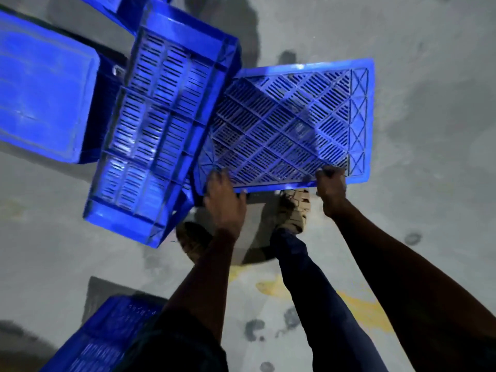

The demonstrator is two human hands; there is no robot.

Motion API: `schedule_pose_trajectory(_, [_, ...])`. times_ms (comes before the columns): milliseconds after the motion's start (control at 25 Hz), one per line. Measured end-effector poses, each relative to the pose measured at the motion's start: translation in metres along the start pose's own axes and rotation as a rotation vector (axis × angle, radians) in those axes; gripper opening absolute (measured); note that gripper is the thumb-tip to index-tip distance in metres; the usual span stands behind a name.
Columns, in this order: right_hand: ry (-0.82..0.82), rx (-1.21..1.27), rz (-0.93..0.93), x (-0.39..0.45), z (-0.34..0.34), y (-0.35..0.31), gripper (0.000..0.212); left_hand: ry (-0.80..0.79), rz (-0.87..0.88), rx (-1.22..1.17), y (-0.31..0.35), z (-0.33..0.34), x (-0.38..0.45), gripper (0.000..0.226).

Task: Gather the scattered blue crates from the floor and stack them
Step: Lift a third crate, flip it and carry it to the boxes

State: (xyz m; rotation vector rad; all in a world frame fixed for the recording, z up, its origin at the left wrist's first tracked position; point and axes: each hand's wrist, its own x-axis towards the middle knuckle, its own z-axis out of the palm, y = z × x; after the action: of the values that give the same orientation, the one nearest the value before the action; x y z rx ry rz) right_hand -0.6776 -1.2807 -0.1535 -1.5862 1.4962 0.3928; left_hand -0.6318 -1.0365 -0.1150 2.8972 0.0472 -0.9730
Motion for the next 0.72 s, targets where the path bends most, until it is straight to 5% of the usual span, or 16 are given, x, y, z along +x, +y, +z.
schedule_pose_trajectory(80, [0.099,0.024,0.015,0.014,-0.009,0.000,0.017,0.084,-0.300,-0.166,-0.003,0.014,0.008,0.101])
schedule_pose_trajectory(160, [0.243,0.155,0.093,0.008,-0.015,-0.020,0.037,0.047,-0.484,-0.317,-0.013,0.026,0.024,0.117])
schedule_pose_trajectory(240, [0.343,0.221,0.255,0.019,-0.019,-0.024,0.069,-0.017,-0.530,-0.415,-0.032,0.046,0.045,0.132])
schedule_pose_trajectory(320, [0.240,0.414,0.448,0.028,-0.023,-0.025,0.083,0.011,-0.558,-0.571,-0.063,0.082,0.065,0.140])
schedule_pose_trajectory(440, [0.188,0.630,0.474,0.045,-0.025,-0.025,0.081,0.079,-0.533,-0.824,-0.061,0.101,0.067,0.123])
schedule_pose_trajectory(600, [0.288,0.699,0.335,0.039,-0.025,-0.033,0.071,-0.052,-0.460,-0.688,0.012,0.054,0.034,0.102])
schedule_pose_trajectory(720, [0.262,0.705,0.346,0.026,-0.013,-0.035,0.070,-0.114,-0.421,-0.796,0.045,0.053,0.025,0.074])
